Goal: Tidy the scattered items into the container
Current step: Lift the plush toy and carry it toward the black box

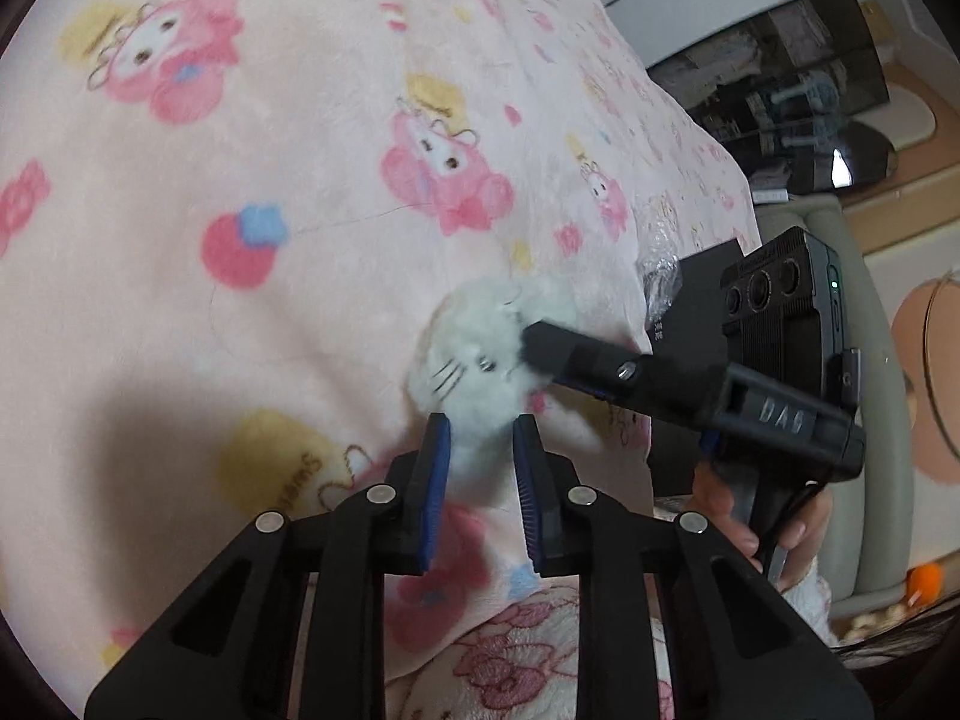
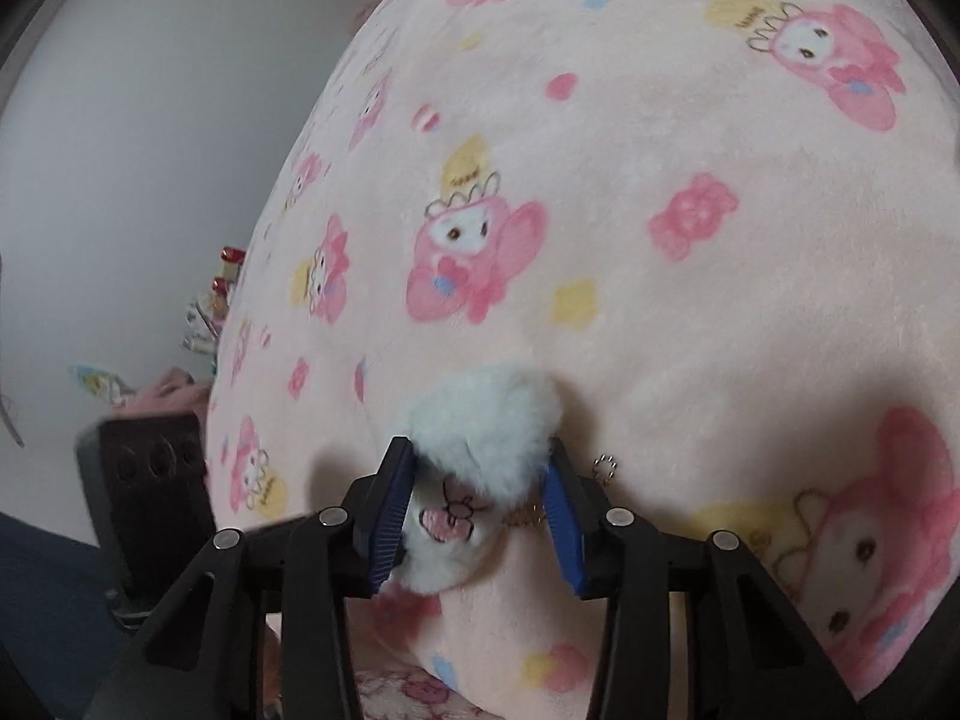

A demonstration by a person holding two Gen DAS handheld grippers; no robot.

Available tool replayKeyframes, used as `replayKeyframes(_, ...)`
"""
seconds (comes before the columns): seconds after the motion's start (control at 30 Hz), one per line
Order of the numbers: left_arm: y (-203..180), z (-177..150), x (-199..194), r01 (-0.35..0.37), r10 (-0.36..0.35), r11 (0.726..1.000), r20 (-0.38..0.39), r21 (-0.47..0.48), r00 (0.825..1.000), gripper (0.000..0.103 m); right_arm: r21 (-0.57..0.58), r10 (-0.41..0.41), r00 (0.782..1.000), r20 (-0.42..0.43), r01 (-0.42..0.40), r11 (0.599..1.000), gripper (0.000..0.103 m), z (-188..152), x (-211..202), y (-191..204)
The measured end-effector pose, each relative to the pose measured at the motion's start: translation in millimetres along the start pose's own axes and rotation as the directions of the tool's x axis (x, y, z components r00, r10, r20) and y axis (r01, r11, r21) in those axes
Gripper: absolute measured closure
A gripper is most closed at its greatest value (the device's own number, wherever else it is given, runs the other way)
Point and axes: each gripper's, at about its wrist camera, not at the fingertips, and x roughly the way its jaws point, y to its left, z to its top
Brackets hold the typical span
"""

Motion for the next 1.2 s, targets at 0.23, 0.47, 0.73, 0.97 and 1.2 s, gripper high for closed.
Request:
replayKeyframes(0.23,9.8,14.7,30.0,0.038,-0.039,0.999,-0.065,-0.007,0.997,0.066,0.076,0.009,1.000,0.027,-0.011,0.997,0.062,14.8,20.6,-14.7)
replayKeyframes(0.47,-36.4,2.7,0.2,-0.056,0.048,0.988,0.057,0.143,0.997,0.071,-0.022,0.108,0.991,0.085,-0.106,0.994,0.073,4.8,-4.8,13.2)
replayKeyframes(0.73,-122.3,-21.0,-60.6,-0.110,0.029,0.924,0.219,0.366,0.975,0.072,-0.220,0.217,0.958,0.186,-0.175,0.960,0.074,-33.3,-125.0,39.4)
replayKeyframes(0.97,-182.9,-42.7,-61.5,-0.046,-0.060,0.879,0.206,0.474,0.977,0.072,-0.227,0.102,0.952,0.289,-0.036,0.973,0.074,-65.9,-199.8,41.4)
replayKeyframes(1.2,-244.4,-66.9,-41.1,-0.002,-0.095,0.831,0.145,0.556,0.985,0.072,-0.171,-0.003,0.915,0.402,0.079,0.982,0.074,-98.0,-260.0,16.8)
